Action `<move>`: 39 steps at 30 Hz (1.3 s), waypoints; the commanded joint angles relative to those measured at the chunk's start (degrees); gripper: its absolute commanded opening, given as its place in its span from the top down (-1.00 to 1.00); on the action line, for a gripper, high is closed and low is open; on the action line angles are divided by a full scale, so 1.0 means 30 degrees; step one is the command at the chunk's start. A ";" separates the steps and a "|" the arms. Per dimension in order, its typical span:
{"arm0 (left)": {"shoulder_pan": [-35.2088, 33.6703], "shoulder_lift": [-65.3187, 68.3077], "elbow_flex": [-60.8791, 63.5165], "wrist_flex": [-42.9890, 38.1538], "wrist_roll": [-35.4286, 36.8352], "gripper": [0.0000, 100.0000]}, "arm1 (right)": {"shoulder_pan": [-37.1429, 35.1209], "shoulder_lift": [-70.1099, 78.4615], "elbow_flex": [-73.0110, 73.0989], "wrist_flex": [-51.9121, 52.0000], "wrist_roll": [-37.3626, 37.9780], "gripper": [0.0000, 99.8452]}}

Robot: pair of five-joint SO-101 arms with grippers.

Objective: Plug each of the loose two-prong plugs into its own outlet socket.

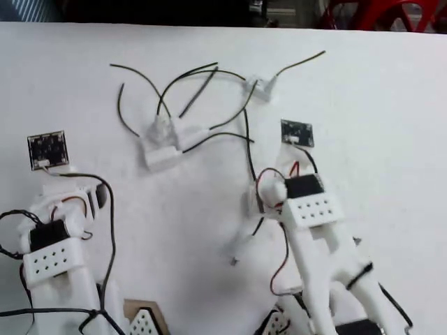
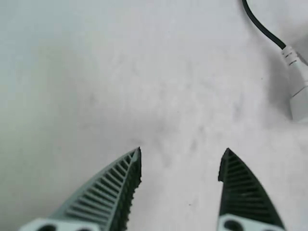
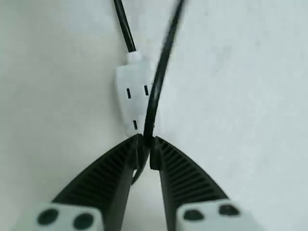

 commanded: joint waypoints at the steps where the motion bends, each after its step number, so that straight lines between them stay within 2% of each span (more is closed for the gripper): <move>1: -0.0132 -0.0630 -0.0059 -0.0381 0.0000 0.47 | 0.0952 -0.3033 -0.0352 0.0190 0.1788 0.97; 5: -0.0132 -0.0630 -0.0059 -0.0381 0.0000 0.47 | 0.2945 -0.4733 -0.0293 -0.1245 0.5919 0.97; 9: -0.0132 -0.0630 -0.0059 -0.0381 0.0000 0.47 | 0.4674 -0.4264 -0.0234 -0.3238 0.9377 0.97; 16: -0.0132 -0.0630 -0.0059 -0.0381 0.0000 0.47 | 0.5905 -0.0308 -0.0322 -0.5846 1.1722 0.96; 19: -0.0132 -0.0630 -0.0059 -0.0381 0.0000 0.47 | 0.5788 0.1216 -0.0352 -0.6139 1.1663 0.94; 21: -0.0132 -0.0630 -0.0059 -0.0381 0.0000 0.47 | 0.5670 0.1421 -0.0352 -0.5700 1.1663 0.84; 24: -0.0132 -0.0630 -0.0059 -0.0381 0.0000 0.47 | 0.5436 0.1392 -0.0352 -0.3502 1.1634 0.70; 26: -0.0132 -0.0630 -0.0059 -0.0381 0.0000 0.47 | 0.4879 0.1480 -0.0234 -0.1919 1.1546 0.67; 32: -0.0132 -0.0630 -0.0059 -0.0381 0.0000 0.47 | 0.2623 0.1626 -0.0176 0.0015 0.7414 0.67; 36: -0.0132 -0.0630 -0.0059 -0.0381 0.0000 0.47 | 0.0952 0.1626 0.0615 -0.0689 0.5451 0.67; 39: -0.0132 -0.0630 -0.0059 -0.0381 0.0000 0.47 | 0.0659 0.1656 0.1553 -0.2505 0.4571 0.67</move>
